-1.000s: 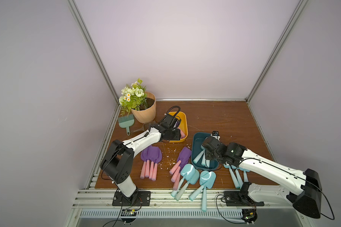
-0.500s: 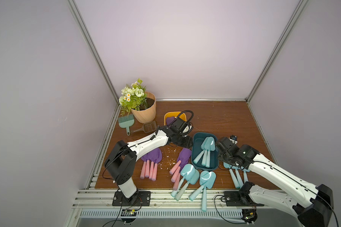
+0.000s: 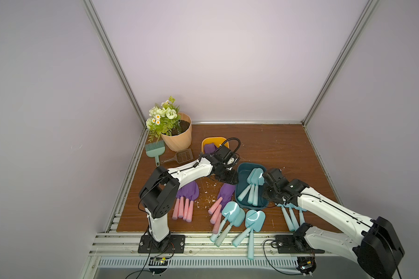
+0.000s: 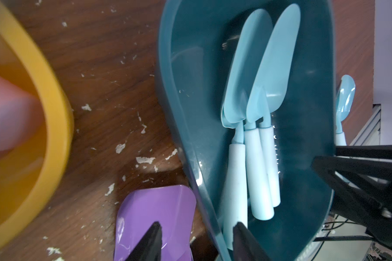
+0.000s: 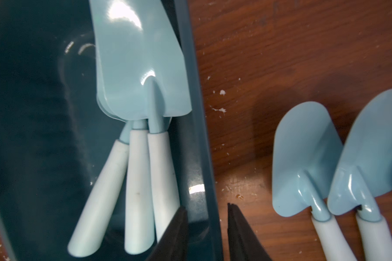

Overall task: Sort the small shovels by color and place them into the storage box
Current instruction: Move the storage box to the center of the board.

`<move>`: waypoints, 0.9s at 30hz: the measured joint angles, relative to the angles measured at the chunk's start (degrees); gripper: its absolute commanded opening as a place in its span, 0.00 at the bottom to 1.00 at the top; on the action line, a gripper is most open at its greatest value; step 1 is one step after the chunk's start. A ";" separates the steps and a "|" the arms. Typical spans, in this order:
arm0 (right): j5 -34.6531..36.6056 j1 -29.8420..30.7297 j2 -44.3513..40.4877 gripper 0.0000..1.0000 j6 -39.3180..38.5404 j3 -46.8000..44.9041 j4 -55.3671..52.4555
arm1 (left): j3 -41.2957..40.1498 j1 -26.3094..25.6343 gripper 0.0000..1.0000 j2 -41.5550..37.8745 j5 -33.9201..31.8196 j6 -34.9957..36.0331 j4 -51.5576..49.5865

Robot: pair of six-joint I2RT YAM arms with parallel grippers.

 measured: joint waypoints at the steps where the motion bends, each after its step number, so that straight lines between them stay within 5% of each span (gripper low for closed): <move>1: -0.39 -0.31 0.44 0.18 -0.46 -0.24 0.70 | 0.33 0.00 0.53 0.24 0.17 0.04 0.02; 10: -1.88 -3.06 3.54 0.03 -4.17 0.13 5.35 | 5.75 0.00 0.50 6.40 1.07 1.07 -0.92; 27: -2.27 -14.47 15.85 0.00 -14.97 9.33 8.81 | 22.75 0.55 0.52 11.61 -3.06 0.52 -3.32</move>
